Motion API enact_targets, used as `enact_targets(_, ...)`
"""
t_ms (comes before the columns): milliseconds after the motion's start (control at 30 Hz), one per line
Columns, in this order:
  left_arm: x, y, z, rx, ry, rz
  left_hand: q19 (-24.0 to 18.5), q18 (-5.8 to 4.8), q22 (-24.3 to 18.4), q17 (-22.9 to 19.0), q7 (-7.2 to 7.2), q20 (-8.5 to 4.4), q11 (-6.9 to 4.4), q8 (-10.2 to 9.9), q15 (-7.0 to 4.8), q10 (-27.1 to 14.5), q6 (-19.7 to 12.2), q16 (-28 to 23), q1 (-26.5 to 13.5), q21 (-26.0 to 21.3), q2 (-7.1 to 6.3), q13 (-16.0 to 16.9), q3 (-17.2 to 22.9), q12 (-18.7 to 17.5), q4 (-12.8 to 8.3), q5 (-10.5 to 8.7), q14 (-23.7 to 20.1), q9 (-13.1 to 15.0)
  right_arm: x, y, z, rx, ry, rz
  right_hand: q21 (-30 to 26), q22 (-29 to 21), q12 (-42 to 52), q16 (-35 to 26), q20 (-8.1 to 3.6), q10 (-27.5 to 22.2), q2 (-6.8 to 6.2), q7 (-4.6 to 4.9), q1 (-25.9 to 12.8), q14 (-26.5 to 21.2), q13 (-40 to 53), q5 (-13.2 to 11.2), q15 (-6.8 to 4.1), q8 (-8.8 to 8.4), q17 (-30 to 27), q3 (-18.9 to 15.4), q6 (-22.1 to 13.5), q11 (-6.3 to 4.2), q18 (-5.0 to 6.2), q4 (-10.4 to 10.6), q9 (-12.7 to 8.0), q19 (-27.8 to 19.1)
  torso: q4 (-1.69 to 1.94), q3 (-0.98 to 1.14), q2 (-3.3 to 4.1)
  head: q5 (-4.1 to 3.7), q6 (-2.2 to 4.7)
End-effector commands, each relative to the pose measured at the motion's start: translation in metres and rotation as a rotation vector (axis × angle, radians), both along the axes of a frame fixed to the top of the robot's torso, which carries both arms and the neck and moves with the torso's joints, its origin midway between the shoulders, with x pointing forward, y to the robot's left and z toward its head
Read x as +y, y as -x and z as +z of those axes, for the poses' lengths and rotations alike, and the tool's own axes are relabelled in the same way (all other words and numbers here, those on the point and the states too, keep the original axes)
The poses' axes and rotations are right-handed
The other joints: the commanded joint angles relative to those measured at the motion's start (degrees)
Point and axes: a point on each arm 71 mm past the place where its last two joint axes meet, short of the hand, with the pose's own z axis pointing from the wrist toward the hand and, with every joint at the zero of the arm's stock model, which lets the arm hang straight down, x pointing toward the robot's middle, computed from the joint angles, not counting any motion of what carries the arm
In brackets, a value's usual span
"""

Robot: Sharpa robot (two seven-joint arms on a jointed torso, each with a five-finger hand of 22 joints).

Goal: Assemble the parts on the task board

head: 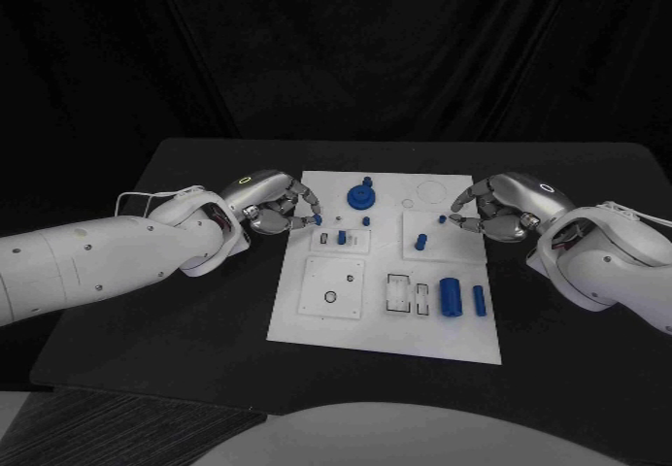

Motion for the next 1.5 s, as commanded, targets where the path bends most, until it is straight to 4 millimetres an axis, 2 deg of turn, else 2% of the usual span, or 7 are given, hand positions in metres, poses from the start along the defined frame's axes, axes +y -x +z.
enact_targets(33,-0.001,0.002,0.002,-0.108,0.009,-0.035,3.8,-1.66,14.8,15.3,-0.27,-0.08,-0.35,3.8,-0.07,6.0,2.9,0.8,-0.4,0.8,-0.19,14.9,5.4,0.1,0.0,0.95,6.3,4.4,0.0,0.001,0.0,-0.014,-0.011,0.005,-0.7,10.4,1.1,-1.1,0.21,6.2,-0.35,0.27,1.2,4.0,15.3,1.3,0.37,0.67,4.5,1.9,0.3,0.12,2.34,0.1,-0.6,0.3,-0.01,-0.05,0.01,-0.05,0.0)
enact_targets(133,0.0,0.002,-0.003,-0.118,0.007,-0.036,3.7,-1.66,14.8,15.3,-0.28,-0.08,-0.35,3.9,-0.07,6.0,2.9,0.8,-0.4,0.8,-0.19,14.9,5.4,0.1,0.1,0.95,6.3,4.4,0.0,0.002,0.0,-0.017,-0.013,0.006,-0.7,10.4,1.1,-1.1,0.21,6.2,-0.35,0.27,1.2,4.0,15.3,1.3,0.37,0.67,4.5,1.9,0.3,0.12,2.34,0.1,-0.6,0.3,-0.01,-0.17,-0.02,-0.08,0.0)
enact_targets(200,0.0,0.002,-0.005,-0.124,0.008,-0.037,3.7,-1.65,14.7,15.3,-0.27,-0.08,-0.35,3.9,-0.07,6.0,2.9,0.8,-0.5,0.7,-0.19,14.9,5.3,0.1,0.1,0.92,6.3,4.4,0.0,0.002,0.0,-0.018,-0.014,0.007,-0.7,10.4,1.1,-1.1,0.21,6.2,-0.35,0.27,1.2,4.0,15.3,1.3,0.37,0.67,4.5,1.9,0.3,0.12,2.34,0.1,-0.6,0.3,0.03,-0.18,-0.04,-0.07,0.0)
enact_targets(567,-0.004,0.001,-0.012,-0.117,0.005,-0.049,3.6,-1.62,14.7,15.3,-0.29,-0.08,-0.35,3.9,-0.07,6.0,2.9,0.8,-0.5,0.6,-0.18,14.9,5.3,0.1,0.1,0.87,6.3,4.4,0.0,0.003,-0.001,-0.017,-0.015,0.008,-0.7,10.4,1.1,-1.1,0.21,6.2,-0.37,0.25,1.3,4.0,15.3,1.4,0.35,0.69,4.6,2.0,0.3,0.09,2.34,0.1,-0.6,0.3,-0.01,-0.06,0.03,0.01,0.0)
enact_targets(933,-0.006,0.001,-0.016,-0.096,0.0,-0.048,3.6,-1.59,14.7,15.3,-0.31,-0.08,-0.37,4.0,-0.08,6.0,2.8,0.8,-0.5,0.5,-0.14,14.9,5.2,0.1,0.2,0.75,6.3,4.5,-0.001,0.003,-0.001,-0.015,-0.014,0.007,-0.6,10.4,1.1,-1.1,0.21,6.2,-0.37,0.24,1.3,4.0,15.3,1.4,0.35,0.7,4.5,2.0,0.3,0.09,2.33,0.0,-0.6,0.3,-0.04,-0.09,-0.03,0.02,0.0)
enact_targets(1267,-0.008,0.0,-0.021,-0.061,-0.011,-0.046,3.5,-1.56,14.6,15.3,-0.3,-0.08,-0.38,4.0,-0.08,6.0,2.8,0.8,-0.5,0.4,-0.11,14.9,5.2,0.1,0.2,0.69,6.3,4.5,-0.001,0.003,-0.001,-0.015,-0.014,0.005,-0.6,10.4,1.1,-1.1,0.21,6.2,-0.37,0.24,1.3,4.0,15.3,1.4,0.35,0.7,4.5,2.0,0.3,0.09,2.33,0.0,-0.6,0.3,-0.03,0.02,0.01,-0.04,0.0)
enact_targets(1500,-0.007,-0.001,-0.025,-0.043,-0.02,-0.034,3.5,-1.57,14.6,15.3,-0.3,-0.09,-0.38,4.0,-0.08,6.0,2.7,0.8,-0.5,0.4,-0.09,14.9,5.1,0.1,0.2,0.66,6.3,4.5,-0.002,0.003,-0.001,-0.014,-0.014,0.004,-0.6,10.4,1.1,-1.1,0.2,6.2,-0.38,0.23,1.3,4.0,15.3,1.4,0.34,0.73,4.5,2.0,0.4,0.1,2.33,0.0,-0.6,0.3,-0.04,-0.02,0.01,-0.08,0.0)
